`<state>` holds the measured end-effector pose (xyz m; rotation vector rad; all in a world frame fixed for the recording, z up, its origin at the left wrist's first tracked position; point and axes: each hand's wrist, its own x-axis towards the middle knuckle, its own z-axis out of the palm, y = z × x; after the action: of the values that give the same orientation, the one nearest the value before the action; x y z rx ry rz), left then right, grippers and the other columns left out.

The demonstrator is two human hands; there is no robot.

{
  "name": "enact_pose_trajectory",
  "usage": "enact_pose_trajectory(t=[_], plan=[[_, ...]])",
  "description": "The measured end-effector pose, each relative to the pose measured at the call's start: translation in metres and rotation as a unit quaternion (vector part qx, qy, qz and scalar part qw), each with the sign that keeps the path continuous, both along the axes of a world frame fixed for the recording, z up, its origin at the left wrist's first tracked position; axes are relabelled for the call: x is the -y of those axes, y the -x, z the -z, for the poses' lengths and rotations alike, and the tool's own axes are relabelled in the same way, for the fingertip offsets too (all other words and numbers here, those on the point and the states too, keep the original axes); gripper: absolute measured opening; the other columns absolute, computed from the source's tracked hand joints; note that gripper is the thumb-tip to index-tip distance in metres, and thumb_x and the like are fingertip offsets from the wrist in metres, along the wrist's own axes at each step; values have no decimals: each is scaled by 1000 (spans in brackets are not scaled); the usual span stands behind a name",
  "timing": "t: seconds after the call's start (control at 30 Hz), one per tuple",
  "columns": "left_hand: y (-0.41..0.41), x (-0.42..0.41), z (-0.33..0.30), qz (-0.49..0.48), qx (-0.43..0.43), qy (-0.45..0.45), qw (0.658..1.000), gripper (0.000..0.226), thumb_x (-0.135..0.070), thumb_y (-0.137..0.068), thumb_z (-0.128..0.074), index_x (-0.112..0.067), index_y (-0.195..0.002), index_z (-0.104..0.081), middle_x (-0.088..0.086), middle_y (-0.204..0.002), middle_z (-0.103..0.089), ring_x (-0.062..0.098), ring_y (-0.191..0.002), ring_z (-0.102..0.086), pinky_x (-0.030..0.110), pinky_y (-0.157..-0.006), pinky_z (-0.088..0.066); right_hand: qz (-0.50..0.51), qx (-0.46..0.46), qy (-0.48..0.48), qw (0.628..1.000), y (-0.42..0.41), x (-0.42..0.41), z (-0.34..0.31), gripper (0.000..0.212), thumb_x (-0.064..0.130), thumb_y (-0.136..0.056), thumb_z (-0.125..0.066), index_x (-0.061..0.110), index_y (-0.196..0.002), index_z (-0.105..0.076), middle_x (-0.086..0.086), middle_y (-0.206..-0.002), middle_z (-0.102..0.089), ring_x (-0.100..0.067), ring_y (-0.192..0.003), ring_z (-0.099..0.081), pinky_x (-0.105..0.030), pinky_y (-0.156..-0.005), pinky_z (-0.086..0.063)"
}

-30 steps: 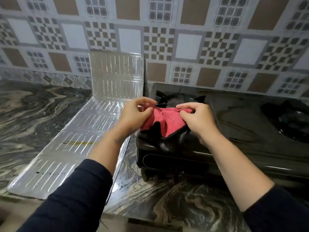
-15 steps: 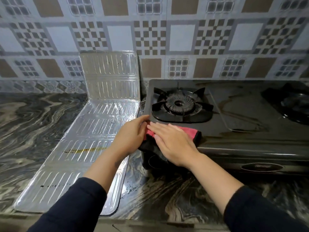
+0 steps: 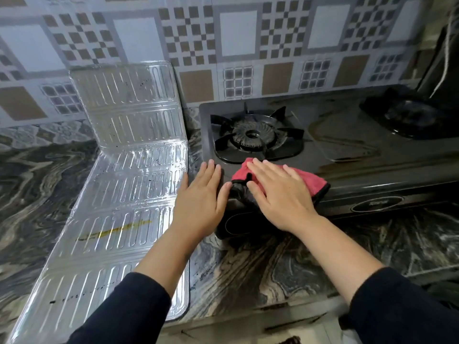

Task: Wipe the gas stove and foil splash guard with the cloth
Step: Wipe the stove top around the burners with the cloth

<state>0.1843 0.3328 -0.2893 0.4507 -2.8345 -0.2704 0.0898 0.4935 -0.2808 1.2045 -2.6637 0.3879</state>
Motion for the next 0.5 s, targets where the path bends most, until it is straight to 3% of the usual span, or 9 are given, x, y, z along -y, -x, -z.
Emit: enact_pose_trajectory(t=[0.13, 0.23, 0.37, 0.5], plan=[[0, 4, 0, 8, -12, -7, 1000, 80, -52, -85, 8, -19, -151, -25, -2, -160, -17, 10, -148, -9, 43, -121, -6, -26, 10, -6, 1000, -16, 19, -3, 52, 48, -96, -19, 36, -146, -28, 12, -156, -24, -11, -144, -24, -41, -115, -18], [0, 3, 0, -1, -27, -7, 1000, 77, -50, -87, 4, -19, -149, -30, -2, -158, -24, 9, -147, -16, 43, -120, -7, -24, 18, -1, 1000, -17, 26, -2, 50, 46, -97, -22, 32, -145, -31, 12, -155, -28, -9, -144, -23, -38, -116, -17], [9, -3, -5, 1, -45, 5, 999, 63, -47, -94, -19, -16, -146, -36, 3, -153, -36, 13, -144, -28, 43, -118, -14, -5, 5, 2, 1000, 0, 2, 1, 50, 47, -97, -27, 33, -144, -34, 14, -153, -32, -7, -142, -26, -37, -115, -20], [28, -15, -9, 55, -62, 17, 996, 48, -28, -93, -43, -16, -139, -48, 2, -148, -46, 12, -141, -36, 41, -116, -22, 55, 6, -4, 998, 28, -37, 0, 50, 47, -95, -27, 35, -142, -36, 16, -151, -35, -6, -141, -28, -37, -114, -22]])
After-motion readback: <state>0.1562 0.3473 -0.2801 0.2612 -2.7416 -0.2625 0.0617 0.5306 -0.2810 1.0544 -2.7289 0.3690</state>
